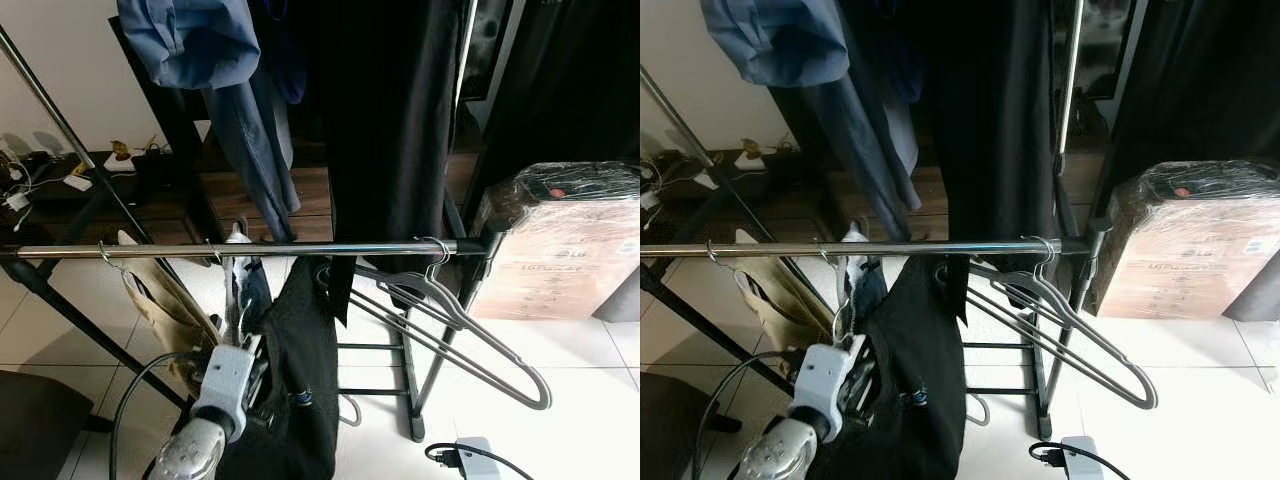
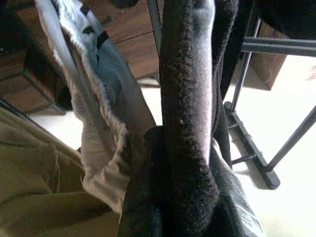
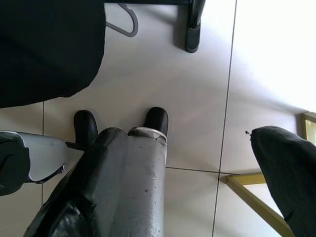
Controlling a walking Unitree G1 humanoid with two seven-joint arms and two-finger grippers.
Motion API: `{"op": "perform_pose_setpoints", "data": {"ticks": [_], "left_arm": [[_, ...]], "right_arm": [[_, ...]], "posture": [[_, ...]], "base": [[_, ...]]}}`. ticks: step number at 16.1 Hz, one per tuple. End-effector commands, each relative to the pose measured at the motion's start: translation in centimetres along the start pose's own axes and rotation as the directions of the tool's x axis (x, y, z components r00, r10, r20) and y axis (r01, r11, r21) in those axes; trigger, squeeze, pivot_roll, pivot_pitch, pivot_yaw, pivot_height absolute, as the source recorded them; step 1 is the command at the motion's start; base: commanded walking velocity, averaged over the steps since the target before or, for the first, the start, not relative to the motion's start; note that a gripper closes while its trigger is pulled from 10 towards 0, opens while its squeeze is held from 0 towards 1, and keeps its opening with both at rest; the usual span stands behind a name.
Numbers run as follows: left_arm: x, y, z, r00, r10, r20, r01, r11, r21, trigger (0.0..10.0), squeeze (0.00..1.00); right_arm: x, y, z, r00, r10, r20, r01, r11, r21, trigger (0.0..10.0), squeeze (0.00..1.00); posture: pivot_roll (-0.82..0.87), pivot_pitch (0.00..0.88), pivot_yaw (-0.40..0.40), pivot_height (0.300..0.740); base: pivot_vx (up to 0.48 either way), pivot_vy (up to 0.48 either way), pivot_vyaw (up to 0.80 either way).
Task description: Hang hanger
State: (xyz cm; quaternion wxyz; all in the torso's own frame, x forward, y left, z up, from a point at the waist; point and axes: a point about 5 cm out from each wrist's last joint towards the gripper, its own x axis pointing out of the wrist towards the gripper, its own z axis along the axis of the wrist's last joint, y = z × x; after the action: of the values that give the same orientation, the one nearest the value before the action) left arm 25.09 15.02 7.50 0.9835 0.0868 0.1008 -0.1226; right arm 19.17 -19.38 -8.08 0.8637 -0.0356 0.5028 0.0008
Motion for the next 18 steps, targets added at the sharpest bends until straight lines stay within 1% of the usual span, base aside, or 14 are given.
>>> {"op": "perform_pose_setpoints", "data": {"ticks": [1,3,5,7,9,18], "left_arm": [[0.02,0.27,0.7,1.0,0.01,0.026,-0.01,1.0,0.029,10.0,0.0],[-0.21,0.34,0.77,0.999,0.009,0.04,-0.009,1.0,0.011,10.0,0.0],[-0.48,0.32,0.67,0.999,0.005,0.038,-0.006,1.0,0.01,10.0,0.0],[-0.53,0.38,0.56,0.999,0.012,0.033,-0.012,1.0,-0.003,10.0,0.0],[-0.47,0.44,0.63,0.999,0.007,0.035,-0.007,1.0,0.003,10.0,0.0],[-0.45,0.4,0.56,0.999,0.003,0.033,-0.003,1.0,0.014,10.0,0.0]], "right_arm": [[0.0,0.27,-0.39,1.0,0.01,-0.019,-0.011,1.0,-0.011,10.0,0.0],[0.01,0.27,-0.36,1.0,0.011,-0.019,-0.011,1.0,-0.012,10.0,0.0],[0.0,0.24,-0.36,1.0,0.01,-0.019,-0.01,1.0,-0.012,10.0,0.0],[0.0,0.26,-0.37,1.0,0.011,-0.02,-0.012,1.0,-0.013,10.0,0.0],[0.01,0.35,-0.35,1.0,0.012,-0.016,-0.013,1.0,-0.006,10.0,0.0],[0.01,0.42,-0.41,1.0,0.017,-0.017,-0.017,1.0,-0.008,10.0,0.0]], "posture": [[-0.11,0.113,0.064,0.74],[-0.11,0.115,0.064,0.74],[-0.11,0.116,0.064,0.74],[-0.11,0.117,0.065,0.74],[-0.11,0.117,0.069,0.74],[-0.1,0.103,0.071,0.74]], "base": [[0.0,0.0,0.0],[0.0,0.0,0.0],[0.0,0.0,0.0],[0.0,0.0,0.0],[0.0,0.0,0.0],[-0.268,0.0,0.0]]}}
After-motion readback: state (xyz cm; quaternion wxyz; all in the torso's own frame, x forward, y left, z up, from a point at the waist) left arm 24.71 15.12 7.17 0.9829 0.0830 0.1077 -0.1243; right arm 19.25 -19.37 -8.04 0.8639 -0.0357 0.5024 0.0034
